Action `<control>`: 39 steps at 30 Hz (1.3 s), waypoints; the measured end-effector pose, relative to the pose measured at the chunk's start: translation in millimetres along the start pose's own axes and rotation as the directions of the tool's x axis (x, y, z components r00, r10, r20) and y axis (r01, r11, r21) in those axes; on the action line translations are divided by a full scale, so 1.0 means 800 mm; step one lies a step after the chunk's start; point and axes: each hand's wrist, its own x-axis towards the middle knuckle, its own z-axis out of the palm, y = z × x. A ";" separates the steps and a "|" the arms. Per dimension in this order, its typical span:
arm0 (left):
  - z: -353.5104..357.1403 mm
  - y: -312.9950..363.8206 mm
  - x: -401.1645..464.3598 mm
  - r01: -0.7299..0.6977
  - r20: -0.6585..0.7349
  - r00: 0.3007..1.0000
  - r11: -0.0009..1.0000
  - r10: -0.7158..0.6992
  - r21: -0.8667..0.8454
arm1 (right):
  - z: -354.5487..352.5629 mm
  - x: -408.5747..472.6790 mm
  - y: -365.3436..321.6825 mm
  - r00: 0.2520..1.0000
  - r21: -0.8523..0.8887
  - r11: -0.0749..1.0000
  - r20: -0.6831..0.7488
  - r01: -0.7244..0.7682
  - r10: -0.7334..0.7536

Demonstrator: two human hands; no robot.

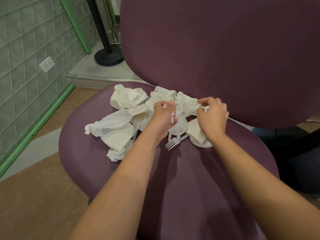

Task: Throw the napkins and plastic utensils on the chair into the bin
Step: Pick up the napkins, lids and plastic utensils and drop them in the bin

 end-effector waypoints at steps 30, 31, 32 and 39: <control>0.007 0.008 -0.020 0.157 0.320 0.936 0.988 -0.150 0.003 | -0.049 -0.052 -0.049 0.927 0.712 0.656 0.372 -0.251 -0.049; 0.009 0.007 -0.022 0.178 0.328 0.931 0.984 -0.162 -0.020 | -0.046 -0.056 -0.047 0.937 0.691 0.692 0.343 -0.207 -0.062; 0.010 0.007 -0.022 0.199 0.317 0.933 0.978 -0.168 -0.068 | -0.043 -0.060 -0.045 0.955 0.656 0.742 0.288 -0.140 -0.074; 0.026 0.009 -0.047 0.256 0.364 0.916 0.944 -0.168 -0.210 | -0.047 -0.093 -0.017 0.948 0.267 0.920 0.055 0.289 -0.314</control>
